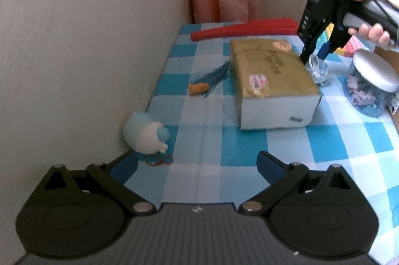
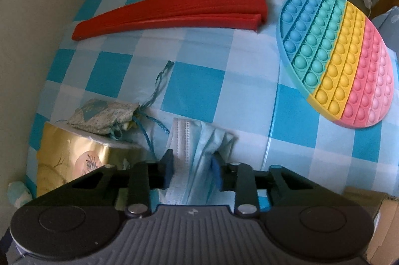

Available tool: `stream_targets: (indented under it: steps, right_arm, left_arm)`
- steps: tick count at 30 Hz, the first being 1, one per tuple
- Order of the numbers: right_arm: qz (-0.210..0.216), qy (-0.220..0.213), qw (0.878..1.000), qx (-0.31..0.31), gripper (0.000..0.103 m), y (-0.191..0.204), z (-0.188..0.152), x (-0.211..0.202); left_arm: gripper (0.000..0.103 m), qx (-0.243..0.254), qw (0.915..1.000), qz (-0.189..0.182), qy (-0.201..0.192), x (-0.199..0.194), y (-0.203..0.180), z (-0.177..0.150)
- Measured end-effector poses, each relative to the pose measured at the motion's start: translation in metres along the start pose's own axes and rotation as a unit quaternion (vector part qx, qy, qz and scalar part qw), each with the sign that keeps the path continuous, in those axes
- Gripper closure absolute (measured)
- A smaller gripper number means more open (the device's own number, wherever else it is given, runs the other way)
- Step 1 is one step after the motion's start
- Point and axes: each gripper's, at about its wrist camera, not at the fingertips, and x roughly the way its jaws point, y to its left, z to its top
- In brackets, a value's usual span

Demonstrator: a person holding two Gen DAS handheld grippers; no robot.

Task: Organize soft objects
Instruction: 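Grasp the stack of blue face masks with the right tool, then grasp the floral drawstring pouch with the left tool while the right tool holds the masks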

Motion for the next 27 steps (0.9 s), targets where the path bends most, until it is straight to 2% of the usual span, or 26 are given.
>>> stream_targets:
  steps: [7, 13, 17, 20, 21, 23, 27]
  right_arm:
    - [0.020, -0.008, 1.000, -0.004, 0.073, -0.009, -0.004, -0.011]
    - [0.035, -0.015, 0.999, -0.011, 0.073, -0.018, -0.005, -0.015]
    - [0.042, -0.014, 0.999, -0.010, 0.073, -0.029, -0.006, -0.015]
    - [0.042, -0.013, 0.999, -0.011, 0.073, -0.035, -0.006, -0.016]
    - [0.042, -0.013, 0.999, -0.013, 0.073, -0.037, -0.006, -0.016]
    - [0.042, -0.011, 0.999, -0.016, 0.073, -0.040, -0.005, -0.016]
    - [0.043, -0.002, 0.999, -0.022, 0.073, -0.040, 0.000, -0.010]
  left_arm:
    - [0.002, 0.018, 0.9994, -0.003, -0.029, -0.024, -0.009, 0.043]
    - [0.002, 0.027, 0.9984, -0.037, -0.033, -0.011, -0.034, 0.106]
    - [0.002, 0.007, 0.9982, -0.060, -0.002, 0.019, -0.043, 0.154]
    - [0.005, -0.025, 0.9981, -0.046, 0.032, 0.049, -0.047, 0.182]
    - [0.005, -0.026, 0.9970, -0.058, 0.045, 0.060, -0.049, 0.192]
    - [0.005, -0.029, 0.9953, -0.064, 0.066, 0.078, -0.053, 0.203]
    - [0.006, -0.037, 0.9872, -0.078, 0.134, 0.121, -0.060, 0.220]
